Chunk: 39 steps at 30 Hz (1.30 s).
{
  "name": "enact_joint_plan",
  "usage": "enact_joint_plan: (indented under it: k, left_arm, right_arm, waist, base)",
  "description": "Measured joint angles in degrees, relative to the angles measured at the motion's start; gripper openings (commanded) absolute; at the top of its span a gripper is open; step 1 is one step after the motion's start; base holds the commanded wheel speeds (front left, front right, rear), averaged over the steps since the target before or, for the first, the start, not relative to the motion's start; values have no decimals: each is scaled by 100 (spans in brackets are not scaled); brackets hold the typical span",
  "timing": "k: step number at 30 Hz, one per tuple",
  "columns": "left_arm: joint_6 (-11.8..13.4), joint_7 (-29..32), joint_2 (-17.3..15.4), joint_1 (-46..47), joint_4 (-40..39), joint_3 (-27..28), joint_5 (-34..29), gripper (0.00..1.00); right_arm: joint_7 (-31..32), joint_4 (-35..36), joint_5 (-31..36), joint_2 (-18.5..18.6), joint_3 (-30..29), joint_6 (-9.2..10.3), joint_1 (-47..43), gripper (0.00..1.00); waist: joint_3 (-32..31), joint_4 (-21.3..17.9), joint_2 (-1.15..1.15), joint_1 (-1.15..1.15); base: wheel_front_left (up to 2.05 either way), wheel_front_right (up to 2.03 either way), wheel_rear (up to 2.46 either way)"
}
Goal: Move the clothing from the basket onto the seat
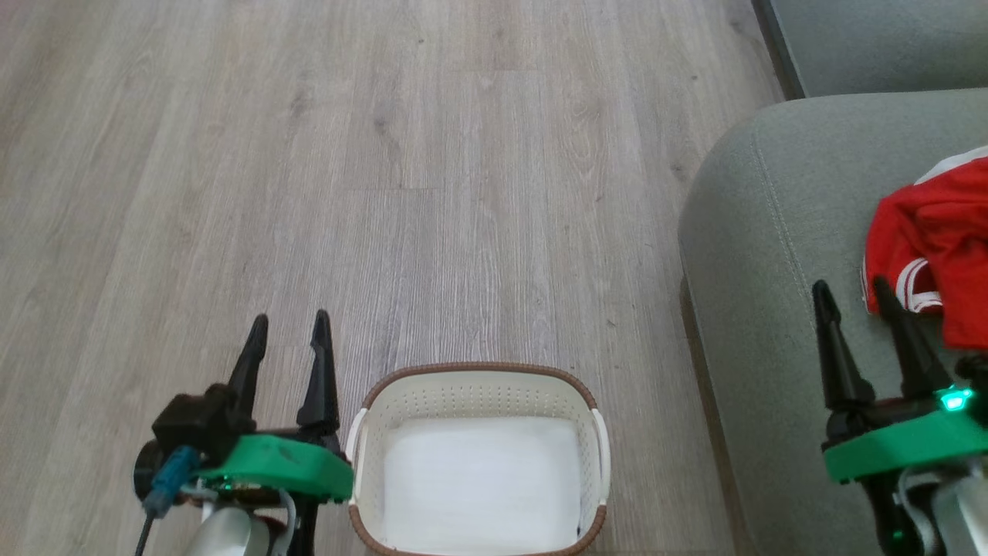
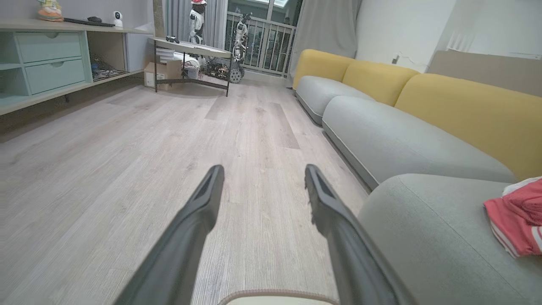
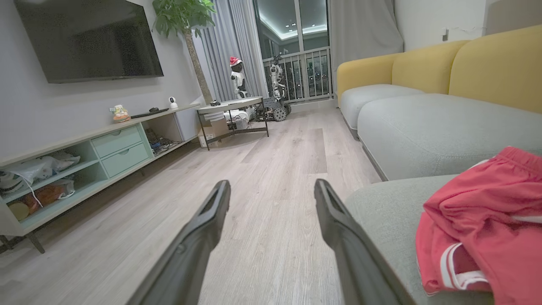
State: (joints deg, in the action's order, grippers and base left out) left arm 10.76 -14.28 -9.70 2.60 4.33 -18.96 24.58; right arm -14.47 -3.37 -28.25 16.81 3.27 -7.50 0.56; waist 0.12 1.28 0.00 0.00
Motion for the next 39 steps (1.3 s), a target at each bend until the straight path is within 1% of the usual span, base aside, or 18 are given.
enact_joint_plan:
  k: [6, 13, 25, 35, 36, 39]
  left_arm:
    - [-442, 0, 211, -48, 378, 290, -424, 100]
    - [-726, 0, 399, -47, 602, 531, -751, 100]
    - [-980, 0, 605, -47, 746, 839, -1044, 100]
    - [-1059, 0, 643, -47, 860, 900, -1229, 100]
    - [-1079, 7, 642, -48, 903, 894, -1228, 0]
    - [-1079, 15, 645, -179, 1181, 850, -1227, 0]
  right_arm:
    - [0, 1, 12, -57, 16, 0, -154, 100]
    - [0, -42, 64, -81, 87, 0, -154, 100]
    - [0, -51, 64, -88, 108, 0, -151, 100]
    - [0, -83, 54, -90, 191, 0, -146, 100]
    - [1, -107, 53, -94, 202, -1, -147, 0]
    - [10, -386, 53, -167, 282, 0, -221, 0]
  waist:
    - [10, 1, 0, 0]
    - [12, -53, 0, 0]
    - [8, -96, 0, 0]
    - [20, -133, 0, 0]
    - [19, -136, 0, 0]
    - [19, -138, 0, 0]
  base:
    - [0, 0, 0]
    - [0, 0, 0]
    - [0, 0, 0]
    - [0, 0, 0]
    - [0, 0, 0]
    - [0, 0, 0]
